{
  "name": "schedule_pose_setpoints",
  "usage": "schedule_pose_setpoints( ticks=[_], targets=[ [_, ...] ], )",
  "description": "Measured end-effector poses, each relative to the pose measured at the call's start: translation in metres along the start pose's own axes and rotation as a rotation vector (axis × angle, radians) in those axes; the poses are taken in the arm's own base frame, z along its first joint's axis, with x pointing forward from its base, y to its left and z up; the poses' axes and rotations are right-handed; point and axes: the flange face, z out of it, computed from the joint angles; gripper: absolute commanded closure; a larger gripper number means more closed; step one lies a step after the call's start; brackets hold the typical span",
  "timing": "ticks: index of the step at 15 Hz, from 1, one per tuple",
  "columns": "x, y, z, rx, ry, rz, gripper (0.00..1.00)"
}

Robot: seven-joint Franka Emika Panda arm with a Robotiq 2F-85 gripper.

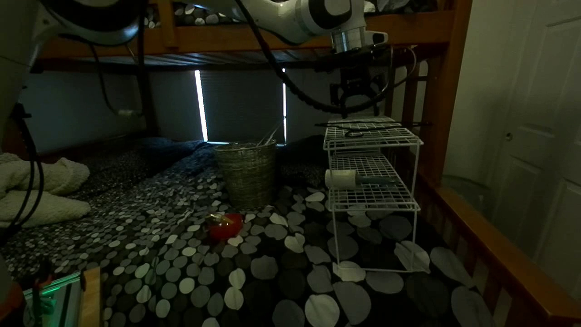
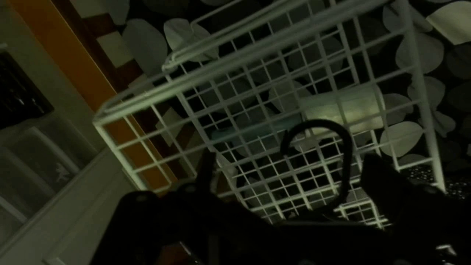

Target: Put the black hanger in the woven basket

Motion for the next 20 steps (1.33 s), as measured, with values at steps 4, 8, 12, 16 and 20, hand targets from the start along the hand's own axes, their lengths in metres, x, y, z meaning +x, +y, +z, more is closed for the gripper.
schedule_pose_setpoints(
  ticks=[4,8,12,16,20],
  targets=[
    [0.012,-0.009,-0.003,-0.006,0.000,-0.004,0.00],
    [0.016,-0.026,0.020,0.014,-0.059,0.126,0.10],
    [0.035,-0.066,0.046,0.011,-0.078,0.170,0.24],
    [0.048,-0.079,0.042,-0.038,-0.058,0.140,0.28],
    [0.049,-0.068,0.033,-0.047,-0.036,0.099,0.27]
  ],
)
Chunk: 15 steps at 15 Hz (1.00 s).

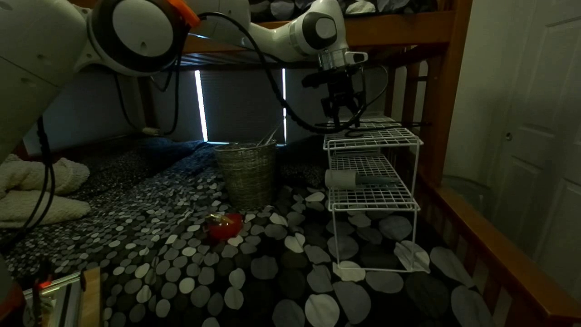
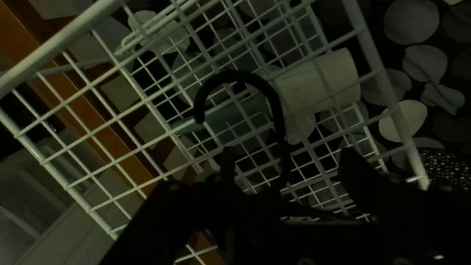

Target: Put the black hanger in the woven basket

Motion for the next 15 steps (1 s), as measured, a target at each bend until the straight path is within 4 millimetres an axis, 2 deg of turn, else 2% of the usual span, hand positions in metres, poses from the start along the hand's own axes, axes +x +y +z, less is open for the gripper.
schedule_pose_setpoints(
  ticks=[4,5,6,8,9,10,15],
  targets=[
    [0.000,0.012,0.005,0.058,0.027,-0.068,0.54],
    [0.000,0.014,0.008,0.073,0.028,-0.078,0.54],
    [-0.001,0.015,0.011,0.088,0.027,-0.085,0.61],
    [-0.001,0.016,0.017,0.111,0.027,-0.104,0.88],
    [0.000,0.014,0.017,0.120,0.030,-0.110,0.95],
    [0.000,0.013,0.015,0.126,0.033,-0.113,1.00],
    [0.000,0.010,0.014,0.141,0.031,-0.125,0.98]
  ],
)
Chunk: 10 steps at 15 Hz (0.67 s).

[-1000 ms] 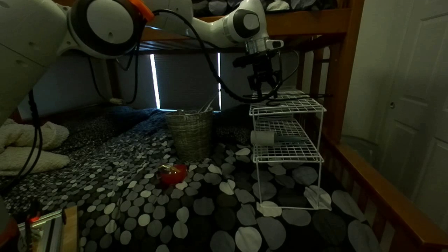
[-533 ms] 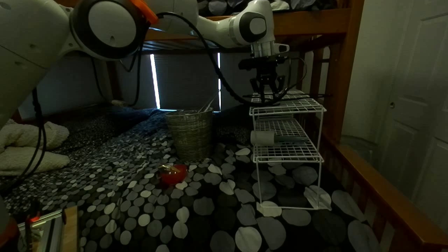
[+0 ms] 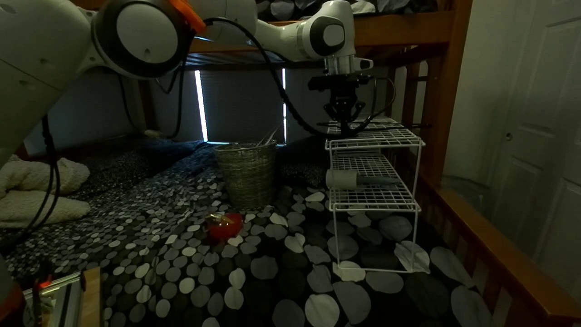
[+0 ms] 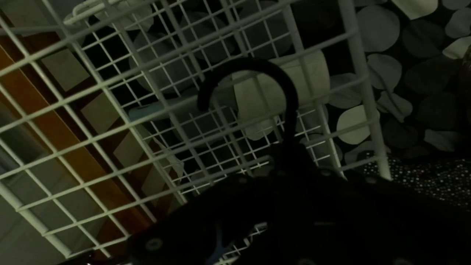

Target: Put the black hanger in the woven basket

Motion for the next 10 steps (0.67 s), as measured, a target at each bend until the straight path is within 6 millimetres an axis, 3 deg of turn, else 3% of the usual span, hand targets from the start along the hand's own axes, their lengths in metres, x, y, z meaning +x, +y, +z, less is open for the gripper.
schedule_pose_setpoints(
  ticks=[3,5,10],
  targets=[
    [0.000,0.000,-0.001,0.012,0.000,0.003,0.98],
    [0.001,-0.002,-0.012,0.006,0.016,-0.003,0.98],
    [-0.002,-0.019,-0.076,-0.027,0.046,-0.100,0.97]
  ],
)
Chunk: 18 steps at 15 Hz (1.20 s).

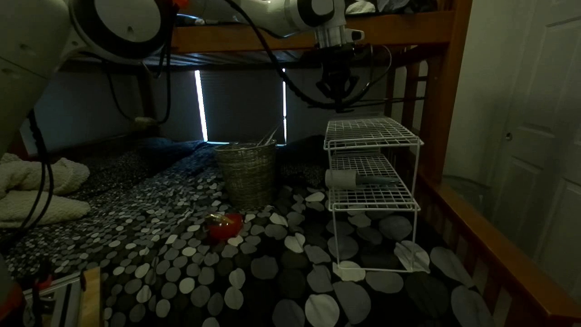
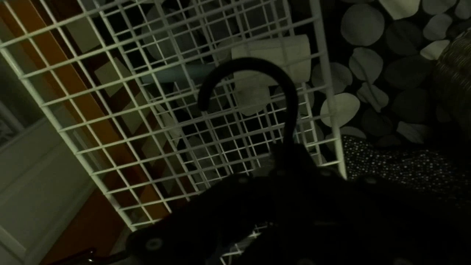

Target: Put the black hanger in the woven basket

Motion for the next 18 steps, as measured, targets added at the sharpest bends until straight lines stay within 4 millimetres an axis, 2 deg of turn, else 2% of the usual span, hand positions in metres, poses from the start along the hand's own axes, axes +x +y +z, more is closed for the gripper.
schedule_pose_setpoints(
  ticks=[2,8,11,12,13,14,15,18],
  targets=[
    [-0.004,-0.015,-0.010,0.017,-0.044,-0.058,0.97],
    [-0.001,-0.075,-0.016,-0.042,-0.125,-0.188,0.97],
    [-0.002,-0.111,-0.035,-0.138,-0.094,-0.225,0.98],
    [-0.003,-0.123,-0.042,-0.162,-0.081,-0.225,0.92],
    [-0.007,-0.134,-0.049,-0.178,-0.063,-0.202,0.92],
    [-0.011,-0.141,-0.055,-0.185,-0.050,-0.184,0.92],
    [-0.016,-0.143,-0.059,-0.188,-0.048,-0.174,0.98],
    [-0.019,-0.147,-0.063,-0.198,-0.052,-0.196,0.98]
  ],
)
